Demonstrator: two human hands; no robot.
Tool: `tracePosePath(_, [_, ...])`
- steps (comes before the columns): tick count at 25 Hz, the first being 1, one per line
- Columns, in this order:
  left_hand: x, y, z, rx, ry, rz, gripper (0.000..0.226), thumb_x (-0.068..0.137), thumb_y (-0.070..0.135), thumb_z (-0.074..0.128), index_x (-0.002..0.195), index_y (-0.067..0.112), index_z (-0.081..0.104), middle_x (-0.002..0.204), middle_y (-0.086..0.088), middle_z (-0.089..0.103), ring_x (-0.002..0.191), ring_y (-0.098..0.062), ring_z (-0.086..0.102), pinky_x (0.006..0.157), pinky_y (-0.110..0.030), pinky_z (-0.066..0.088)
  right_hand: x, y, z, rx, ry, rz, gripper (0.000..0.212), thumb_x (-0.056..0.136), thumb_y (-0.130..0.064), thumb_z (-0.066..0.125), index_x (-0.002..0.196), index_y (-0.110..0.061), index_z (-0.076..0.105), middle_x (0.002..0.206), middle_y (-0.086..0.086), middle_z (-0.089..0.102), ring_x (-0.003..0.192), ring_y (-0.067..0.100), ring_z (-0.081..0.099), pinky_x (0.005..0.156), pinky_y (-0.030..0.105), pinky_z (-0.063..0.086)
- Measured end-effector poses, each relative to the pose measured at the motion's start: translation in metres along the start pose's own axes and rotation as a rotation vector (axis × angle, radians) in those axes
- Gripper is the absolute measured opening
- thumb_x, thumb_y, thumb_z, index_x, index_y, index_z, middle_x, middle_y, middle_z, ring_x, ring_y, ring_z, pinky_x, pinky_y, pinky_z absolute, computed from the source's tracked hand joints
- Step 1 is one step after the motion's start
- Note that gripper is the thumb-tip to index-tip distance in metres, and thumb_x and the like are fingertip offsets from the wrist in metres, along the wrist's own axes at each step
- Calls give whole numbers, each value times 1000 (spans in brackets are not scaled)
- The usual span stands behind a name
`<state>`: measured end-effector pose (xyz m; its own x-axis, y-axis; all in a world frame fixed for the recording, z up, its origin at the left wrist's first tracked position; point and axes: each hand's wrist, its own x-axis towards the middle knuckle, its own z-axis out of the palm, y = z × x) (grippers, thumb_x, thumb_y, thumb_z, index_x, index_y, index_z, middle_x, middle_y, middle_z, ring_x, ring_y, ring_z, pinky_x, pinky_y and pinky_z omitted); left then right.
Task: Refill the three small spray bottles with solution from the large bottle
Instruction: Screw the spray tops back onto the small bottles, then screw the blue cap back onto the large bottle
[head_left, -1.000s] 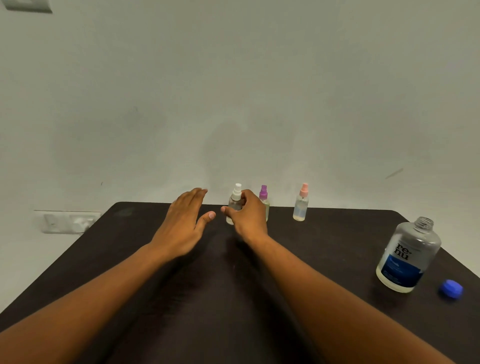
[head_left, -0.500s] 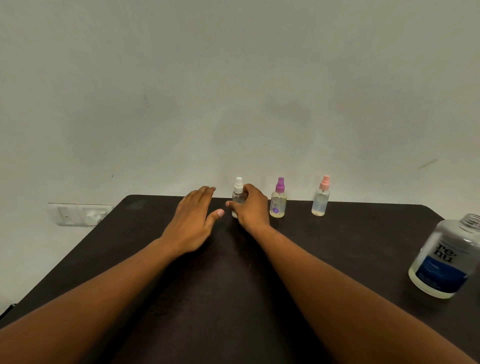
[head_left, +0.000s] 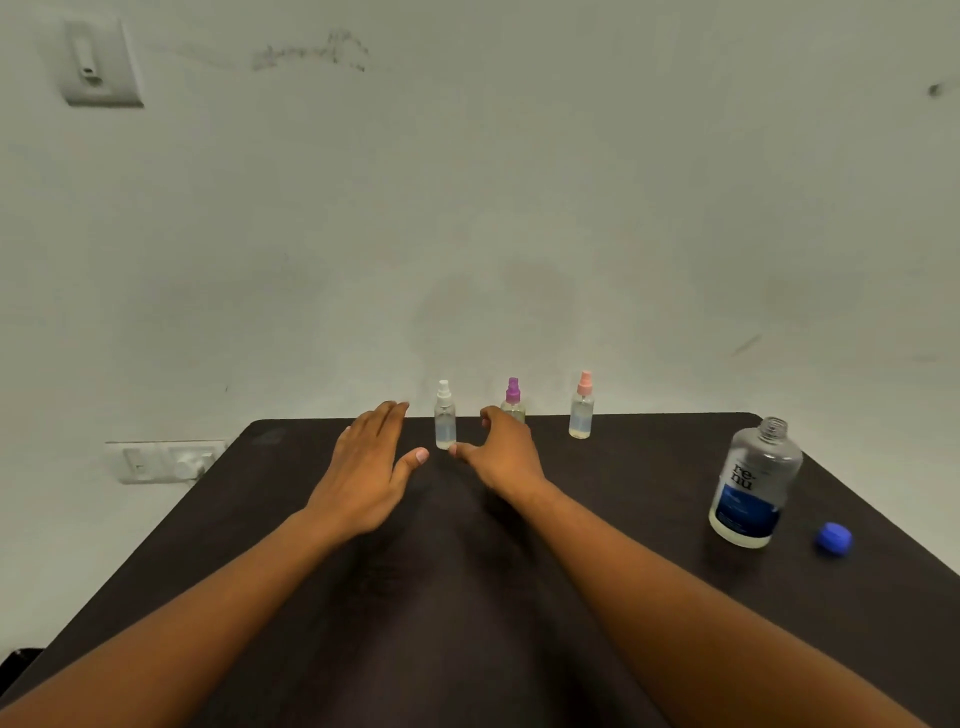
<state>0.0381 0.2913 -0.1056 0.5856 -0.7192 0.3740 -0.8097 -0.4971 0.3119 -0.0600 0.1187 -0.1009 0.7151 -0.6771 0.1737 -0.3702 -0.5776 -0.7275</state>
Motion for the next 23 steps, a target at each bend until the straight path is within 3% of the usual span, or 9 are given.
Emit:
tracePosePath(12, [-84,100,-43,-56,31,125,73,104,54,37,164,21,11,171,-2,14,158,-19,10,128,-46,12,-182,1,-108,-154,102,-228,79,90,-48,71,155,-20,35,154,-1,44,145,18,38,116,34,35])
tracePosePath(16, [-100,137,-43,-84,23,178,72,104,53,38,163,21,11,171,-2,14,158,-19,9,128,-45,12,-216,17,-140,-227,151,-242,88,92,-53,67,160,-20,24,165,-1,28,153,17,23,122,34,26])
tracePosePath(23, [-97,188,-31,-145,19,284,72,104,54,39,162,22,13,170,-1,17,158,-20,13,127,-47,17,-236,61,-192,-286,241,-202,88,93,-55,63,162,-25,18,169,-3,19,156,15,17,124,36,22])
